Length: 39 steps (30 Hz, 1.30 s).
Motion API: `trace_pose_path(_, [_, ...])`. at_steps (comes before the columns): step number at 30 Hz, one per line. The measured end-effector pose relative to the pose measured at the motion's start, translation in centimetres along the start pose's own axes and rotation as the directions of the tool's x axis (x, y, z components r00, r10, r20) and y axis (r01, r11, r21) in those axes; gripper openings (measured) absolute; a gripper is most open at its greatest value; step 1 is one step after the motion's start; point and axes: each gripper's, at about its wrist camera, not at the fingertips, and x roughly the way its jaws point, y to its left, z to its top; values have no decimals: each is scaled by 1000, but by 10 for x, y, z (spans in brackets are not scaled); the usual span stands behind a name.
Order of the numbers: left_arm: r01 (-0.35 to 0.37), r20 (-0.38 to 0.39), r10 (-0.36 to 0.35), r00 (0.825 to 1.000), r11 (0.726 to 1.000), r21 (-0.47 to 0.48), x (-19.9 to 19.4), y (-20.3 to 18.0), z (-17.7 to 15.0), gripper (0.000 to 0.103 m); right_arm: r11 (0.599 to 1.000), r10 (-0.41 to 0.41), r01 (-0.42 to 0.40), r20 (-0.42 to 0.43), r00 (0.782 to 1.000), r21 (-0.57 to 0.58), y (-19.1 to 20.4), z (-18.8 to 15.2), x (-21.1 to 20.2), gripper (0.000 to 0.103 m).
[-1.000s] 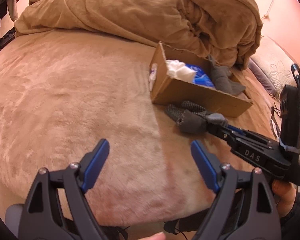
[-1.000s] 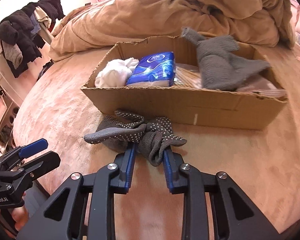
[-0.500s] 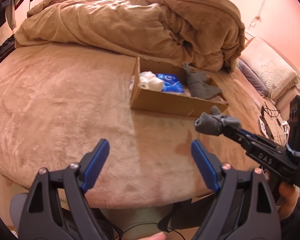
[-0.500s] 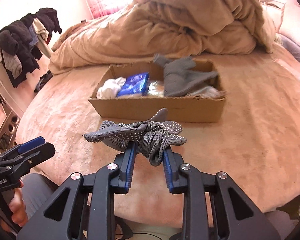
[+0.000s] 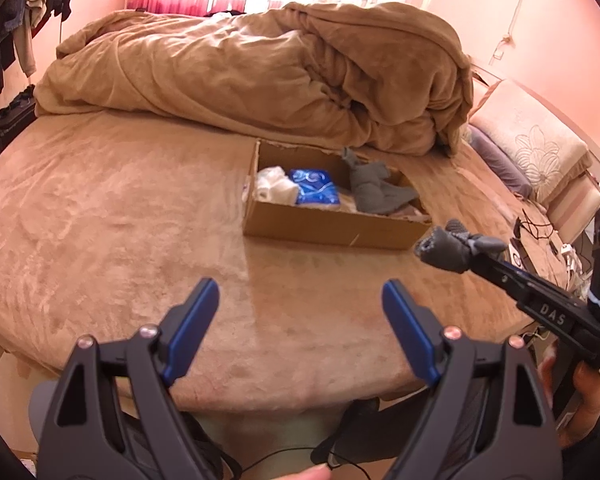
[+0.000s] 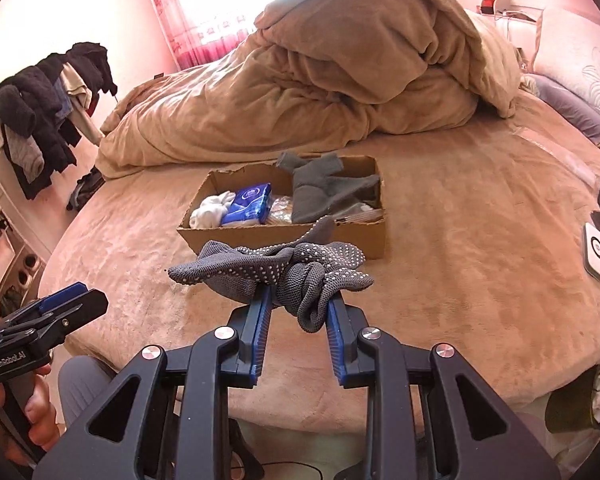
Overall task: Organize objects
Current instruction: 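Lift the dark grey socks and carry them over the box with the right tool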
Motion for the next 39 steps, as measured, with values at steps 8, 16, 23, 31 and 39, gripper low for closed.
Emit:
trace_pose_path(8, [-27, 12, 26, 1000, 1000, 9, 2, -6, 26, 85, 1000, 8, -8, 14, 1000, -11, -2, 19, -6, 28])
trace_pose_path(16, [-26, 23, 26, 999, 999, 22, 11, -7, 57, 85, 1000, 12, -12, 35, 999, -16, -2, 49, 0, 28])
trace_pose_path(23, [-36, 32, 36, 999, 999, 12, 28, 2, 84, 85, 1000, 16, -15, 45, 999, -24, 2, 75, 17, 28])
trace_pose_path(31, [-60, 11, 60, 998, 998, 18, 65, 12, 98, 85, 998, 40, -41, -28, 999, -47, 10, 84, 70, 29])
trace_pose_path(39, [-73, -48, 73, 996, 997, -4, 113, 30, 97, 85, 996, 52, -59, -109, 993, -60, 15, 79, 119, 29])
